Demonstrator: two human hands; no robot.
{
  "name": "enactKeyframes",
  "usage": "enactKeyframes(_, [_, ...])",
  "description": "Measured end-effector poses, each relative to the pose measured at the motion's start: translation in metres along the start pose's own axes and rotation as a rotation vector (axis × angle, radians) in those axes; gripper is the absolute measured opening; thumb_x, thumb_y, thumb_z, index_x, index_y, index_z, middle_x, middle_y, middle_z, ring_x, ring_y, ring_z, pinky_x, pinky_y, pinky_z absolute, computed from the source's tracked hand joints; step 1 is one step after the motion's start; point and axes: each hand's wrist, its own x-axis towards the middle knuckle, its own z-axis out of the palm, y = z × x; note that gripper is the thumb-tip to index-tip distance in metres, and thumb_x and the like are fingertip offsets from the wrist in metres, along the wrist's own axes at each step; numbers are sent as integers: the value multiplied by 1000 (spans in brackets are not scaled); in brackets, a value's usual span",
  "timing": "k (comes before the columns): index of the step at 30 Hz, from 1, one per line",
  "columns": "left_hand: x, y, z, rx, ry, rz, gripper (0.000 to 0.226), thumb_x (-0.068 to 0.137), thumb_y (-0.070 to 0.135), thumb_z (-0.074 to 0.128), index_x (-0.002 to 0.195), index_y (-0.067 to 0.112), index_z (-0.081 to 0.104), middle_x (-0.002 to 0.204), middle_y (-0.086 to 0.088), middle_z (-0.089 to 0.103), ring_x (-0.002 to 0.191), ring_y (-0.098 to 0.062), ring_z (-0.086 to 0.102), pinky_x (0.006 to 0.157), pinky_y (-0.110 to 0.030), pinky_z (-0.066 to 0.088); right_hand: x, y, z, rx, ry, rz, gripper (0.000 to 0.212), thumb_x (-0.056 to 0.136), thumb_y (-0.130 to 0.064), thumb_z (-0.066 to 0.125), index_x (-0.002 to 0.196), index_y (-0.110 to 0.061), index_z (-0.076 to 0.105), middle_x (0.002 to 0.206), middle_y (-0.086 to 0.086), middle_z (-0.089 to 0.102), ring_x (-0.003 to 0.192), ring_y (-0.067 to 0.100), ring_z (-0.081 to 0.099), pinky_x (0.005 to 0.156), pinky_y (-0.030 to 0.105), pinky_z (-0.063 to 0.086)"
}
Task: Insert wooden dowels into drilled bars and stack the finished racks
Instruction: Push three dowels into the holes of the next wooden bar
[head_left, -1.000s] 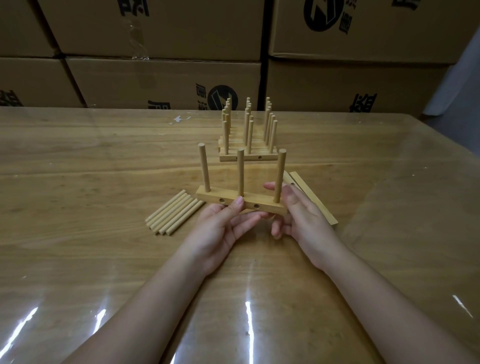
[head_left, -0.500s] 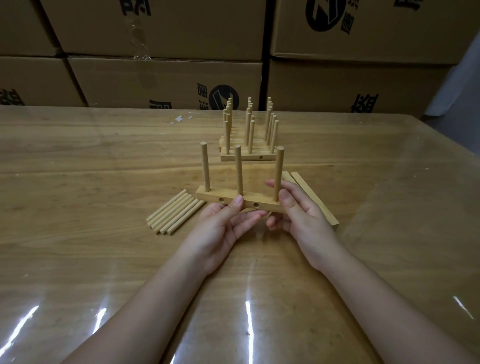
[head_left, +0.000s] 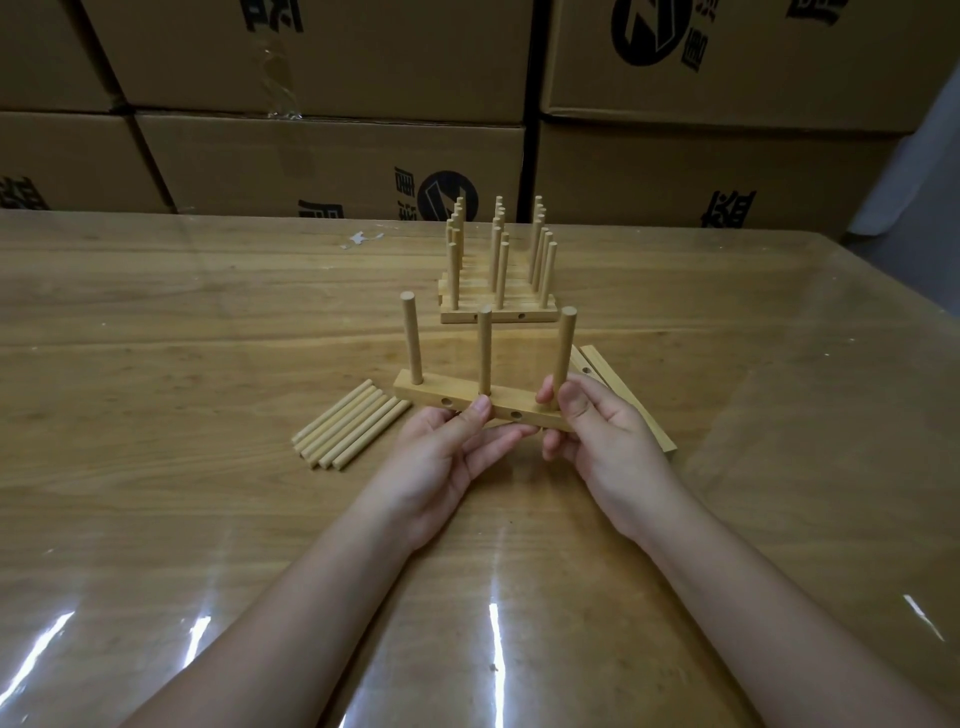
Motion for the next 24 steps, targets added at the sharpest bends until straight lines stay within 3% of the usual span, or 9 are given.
enactKeyframes(9, [-1, 1, 0, 13, 7, -5, 41, 80, 11, 58, 112, -15, 53, 104, -27, 69, 91, -27, 71, 69, -20, 57, 1, 1, -2, 3, 3, 23, 26, 80, -40, 51, 82, -18, 65, 78, -9, 63, 62, 12, 51, 73, 30, 45])
enactKeyframes(13, [-1, 1, 0, 19, 18, -6, 41, 81, 12, 58, 110, -16, 53, 100, -28, 69, 89, -26, 72, 69, -20, 57, 0, 2, -5, 19, -57, 45, 30, 83, -41, 50, 89, -15, 63, 84, -4, 63, 68, 14, 56, 81, 35, 47])
enactKeyframes(20, [0, 0, 0, 24, 16, -7, 32, 80, 10, 57, 102, -14, 57, 95, -25, 71, 87, -26, 72, 67, -20, 57, -1, -5, -4, -30, -59, 109, 52, 72, -69, 53, 87, -20, 64, 81, -2, 64, 73, 13, 59, 63, 27, 46])
enactKeyframes(24, [1, 0, 0, 15, 33, -4, 30, 79, 10, 59, 99, -12, 58, 93, -26, 71, 86, -27, 72, 66, -19, 57, -2, -6, -4, -121, -4, -10, 31, 82, -45, 51, 103, -28, 65, 106, -17, 67, 103, 1, 60, 92, 32, 47])
